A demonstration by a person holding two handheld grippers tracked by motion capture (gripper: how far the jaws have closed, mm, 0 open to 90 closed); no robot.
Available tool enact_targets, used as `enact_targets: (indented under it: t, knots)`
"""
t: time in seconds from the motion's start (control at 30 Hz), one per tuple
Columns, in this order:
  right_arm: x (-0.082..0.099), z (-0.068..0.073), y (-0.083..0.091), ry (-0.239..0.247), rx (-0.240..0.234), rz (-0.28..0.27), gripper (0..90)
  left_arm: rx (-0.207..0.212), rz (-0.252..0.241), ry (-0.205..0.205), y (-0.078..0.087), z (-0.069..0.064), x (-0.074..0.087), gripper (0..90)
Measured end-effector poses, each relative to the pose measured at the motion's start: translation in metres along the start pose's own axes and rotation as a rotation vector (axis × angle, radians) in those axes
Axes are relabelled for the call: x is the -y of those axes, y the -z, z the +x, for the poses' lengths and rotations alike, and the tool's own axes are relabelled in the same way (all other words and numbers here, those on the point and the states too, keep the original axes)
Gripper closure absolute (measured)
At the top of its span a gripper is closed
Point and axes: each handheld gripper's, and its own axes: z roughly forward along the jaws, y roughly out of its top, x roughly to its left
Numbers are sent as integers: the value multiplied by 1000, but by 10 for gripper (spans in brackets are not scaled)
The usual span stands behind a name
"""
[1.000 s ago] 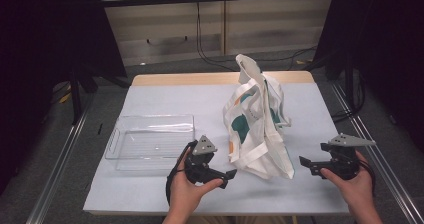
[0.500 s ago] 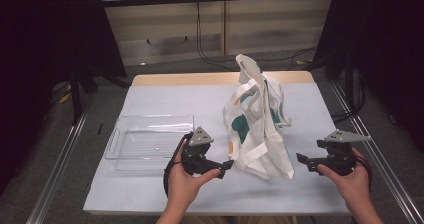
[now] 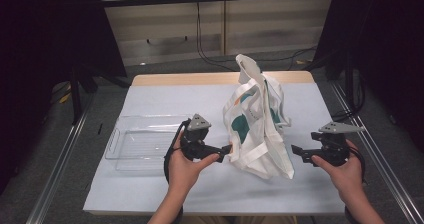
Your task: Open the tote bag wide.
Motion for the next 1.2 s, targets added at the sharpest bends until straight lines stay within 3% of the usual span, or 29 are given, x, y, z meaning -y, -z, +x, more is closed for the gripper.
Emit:
enact_targets:
  t: [0.33, 0.6, 0.83, 0.93, 1.1, 1.2]
  knots:
    - [-14, 1, -7, 12, 2, -18, 132, -30, -13, 21, -9, 8, -13, 33]
    - [-23, 3, -14, 16, 1, -28, 150, -58, -14, -26, -12, 10, -24, 68]
    - [-34, 8, -18, 22, -12, -47, 177, -58, -43, -20, -20, 15, -34, 153]
    - [-38, 10, -20, 20, -18, -54, 187, -66, -31, -27, -24, 17, -38, 170]
    - [-46, 9, -21, 21, -8, -63, 232, -70, -42, -14, -30, 21, -45, 221]
    - [-50, 8, -21, 21, 3, -71, 275, -62, -45, -27, -33, 23, -48, 265]
